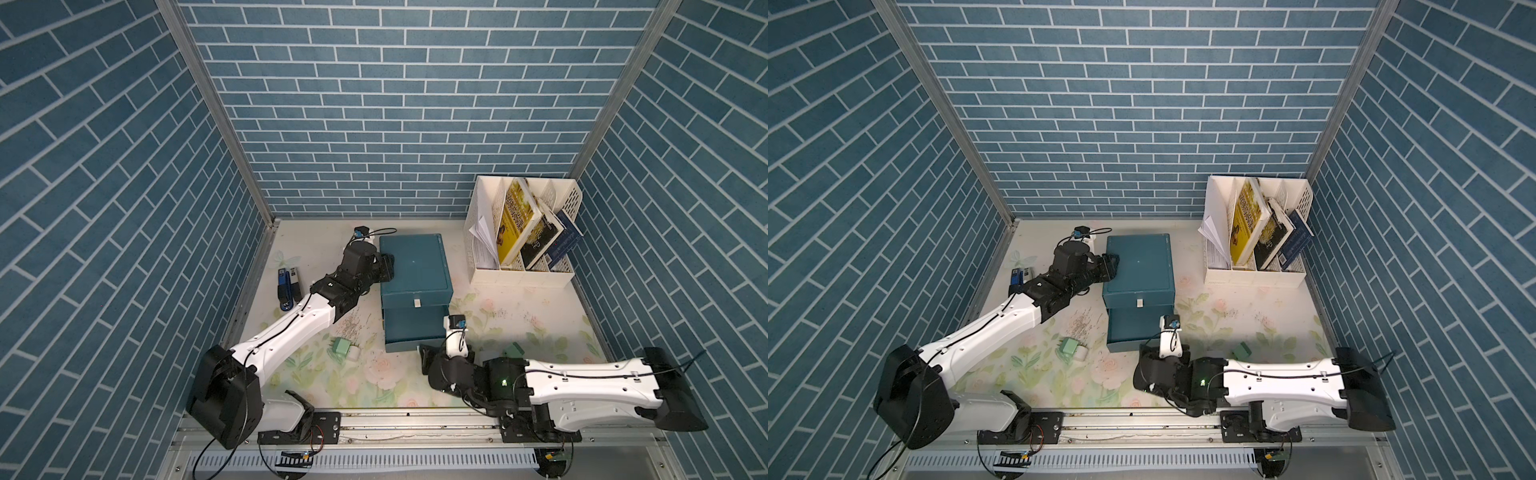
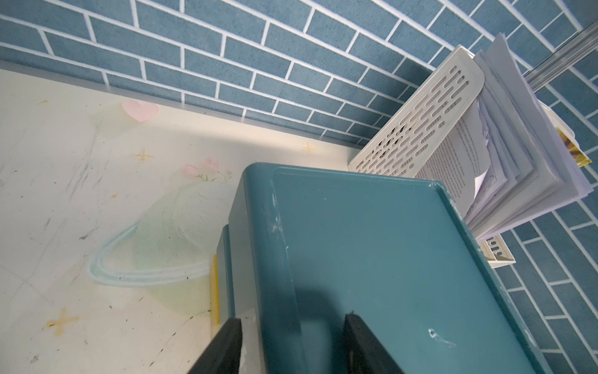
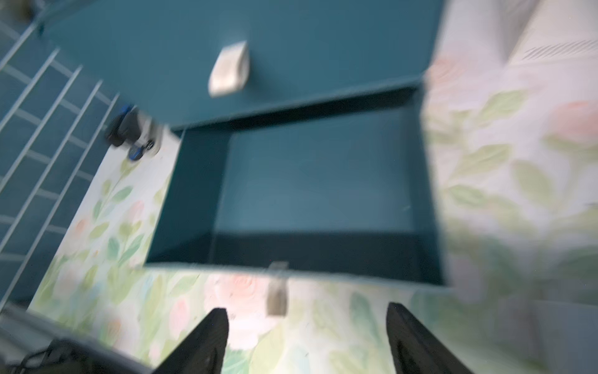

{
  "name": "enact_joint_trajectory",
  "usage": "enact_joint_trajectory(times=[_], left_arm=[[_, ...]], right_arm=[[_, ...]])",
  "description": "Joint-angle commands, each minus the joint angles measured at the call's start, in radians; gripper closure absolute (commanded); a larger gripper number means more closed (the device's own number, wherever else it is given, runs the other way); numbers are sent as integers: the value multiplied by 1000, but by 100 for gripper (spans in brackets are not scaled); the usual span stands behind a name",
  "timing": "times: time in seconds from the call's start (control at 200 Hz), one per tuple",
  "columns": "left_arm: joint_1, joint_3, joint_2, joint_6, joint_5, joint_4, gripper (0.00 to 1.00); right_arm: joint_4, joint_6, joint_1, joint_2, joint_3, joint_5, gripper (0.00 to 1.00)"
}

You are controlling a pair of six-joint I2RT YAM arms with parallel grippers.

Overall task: Place the plugs into the drawer by color
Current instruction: Open the drawer in the storage box, then pick up the plug from the center of the board.

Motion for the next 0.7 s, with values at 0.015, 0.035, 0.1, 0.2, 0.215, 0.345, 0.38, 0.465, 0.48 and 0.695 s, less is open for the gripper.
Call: enact_joint_trajectory(times=[0.015,0.035,0.1,0.2,0.215,0.345,0.38,0.465,0.48,0.695], left_arm=[[3,34,-27,21,16,-111,43],[2,36,-31,22,17,-114,43],[3,42,-50,17,19,-119,43],[3,36,-90,10,24,-130,42],[3,34,-97,9,24,-132,41],[1,7,-143,5,49,-153,40],[1,-2,-152,5,54,-161,40],[1,-28,-172,2,56,-176,40],[1,-33,-178,3,55,-178,40],[1,-91,-225,-2,46,-187,39]], right_arm=[[-355,-12,-225,-121,-9,-53,21],[-354,-27,-269,-143,-23,-64,21],[-334,-85,-412,-208,-74,-115,21],[-286,-162,-683,-260,-162,-218,20],[-274,-177,-719,-263,-179,-240,20],[-105,-295,-1012,-235,-315,-470,24],[-68,-310,-1069,-222,-344,-513,26],[-17,-319,-1147,-198,-382,-549,28],[-14,-319,-1155,-195,-384,-549,28],[50,-336,-1206,-149,-404,-608,37]])
